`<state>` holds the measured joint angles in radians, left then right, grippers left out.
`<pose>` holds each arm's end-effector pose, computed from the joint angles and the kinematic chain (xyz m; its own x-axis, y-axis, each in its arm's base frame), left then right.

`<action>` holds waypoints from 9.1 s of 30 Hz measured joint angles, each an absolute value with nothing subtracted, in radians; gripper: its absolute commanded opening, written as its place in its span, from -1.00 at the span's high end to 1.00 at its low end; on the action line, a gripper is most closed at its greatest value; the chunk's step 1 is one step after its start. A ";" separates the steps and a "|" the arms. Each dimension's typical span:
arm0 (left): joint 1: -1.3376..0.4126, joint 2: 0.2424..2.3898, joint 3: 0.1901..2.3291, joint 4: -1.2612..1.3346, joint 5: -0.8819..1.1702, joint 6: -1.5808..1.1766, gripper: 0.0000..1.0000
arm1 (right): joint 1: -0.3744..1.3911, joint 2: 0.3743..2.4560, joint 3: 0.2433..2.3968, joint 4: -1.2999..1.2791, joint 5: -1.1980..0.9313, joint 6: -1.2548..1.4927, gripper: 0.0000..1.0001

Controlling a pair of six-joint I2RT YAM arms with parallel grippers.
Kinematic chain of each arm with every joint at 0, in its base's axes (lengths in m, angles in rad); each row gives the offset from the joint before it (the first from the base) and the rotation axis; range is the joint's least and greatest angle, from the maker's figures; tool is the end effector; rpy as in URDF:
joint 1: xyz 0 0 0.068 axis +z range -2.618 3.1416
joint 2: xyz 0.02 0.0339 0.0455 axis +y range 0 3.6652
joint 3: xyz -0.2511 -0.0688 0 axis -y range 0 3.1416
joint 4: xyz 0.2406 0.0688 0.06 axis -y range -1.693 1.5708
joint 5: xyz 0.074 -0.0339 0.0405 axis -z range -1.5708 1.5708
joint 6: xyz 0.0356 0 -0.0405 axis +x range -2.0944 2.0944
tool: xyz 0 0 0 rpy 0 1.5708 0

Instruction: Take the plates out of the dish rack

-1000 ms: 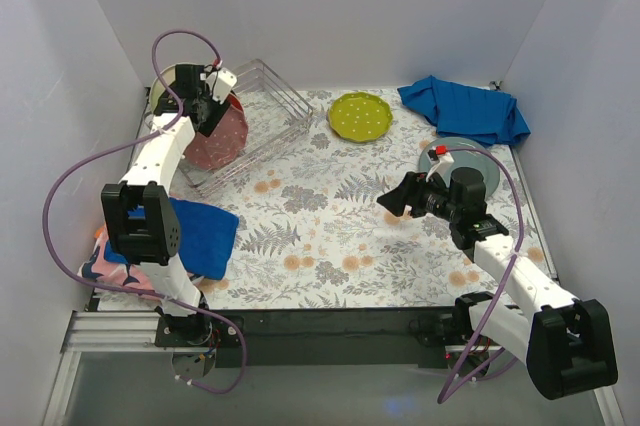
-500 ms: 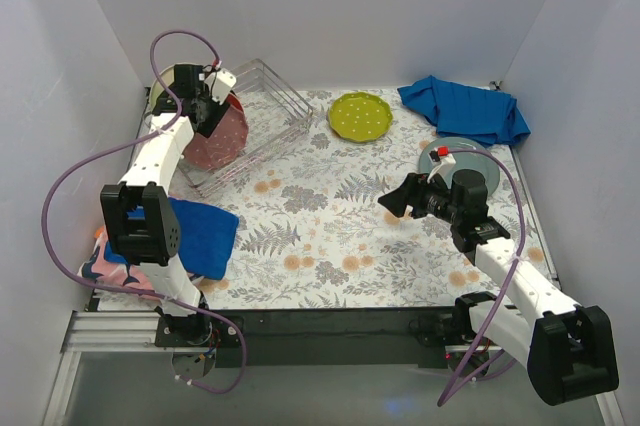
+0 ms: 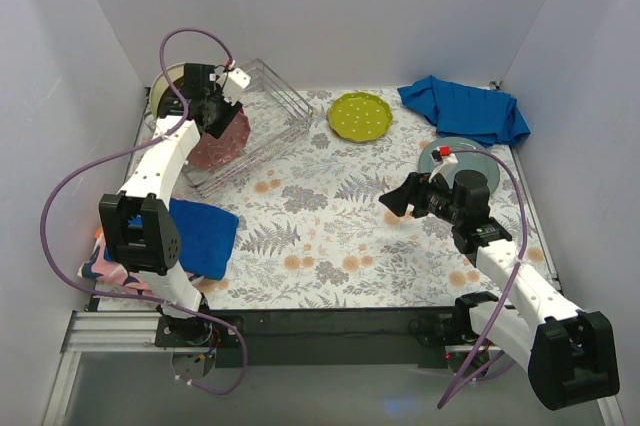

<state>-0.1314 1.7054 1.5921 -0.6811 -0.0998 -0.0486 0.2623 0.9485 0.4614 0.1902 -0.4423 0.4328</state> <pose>0.3734 -0.0458 0.3167 -0.7094 0.0450 -0.7033 0.0267 0.9990 0.0370 0.2045 0.0707 0.2269 -0.5206 0.2527 -0.8156 -0.4531 0.7278 0.5147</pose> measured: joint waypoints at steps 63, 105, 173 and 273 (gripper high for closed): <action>-0.163 1.799 1.644 -0.597 -0.127 0.060 0.35 | 0.262 0.941 0.461 0.190 -0.421 0.416 -0.54; -0.166 1.829 1.664 -0.648 -0.125 0.066 0.24 | 0.262 0.941 0.461 0.189 -0.414 0.414 -0.54; -0.202 1.850 1.650 -0.602 -0.290 0.160 0.93 | 0.262 0.904 0.461 0.182 -0.391 0.411 -0.54; -0.229 1.870 1.658 -0.543 -0.481 0.286 1.00 | 0.262 0.881 0.461 0.163 -0.365 0.389 -0.55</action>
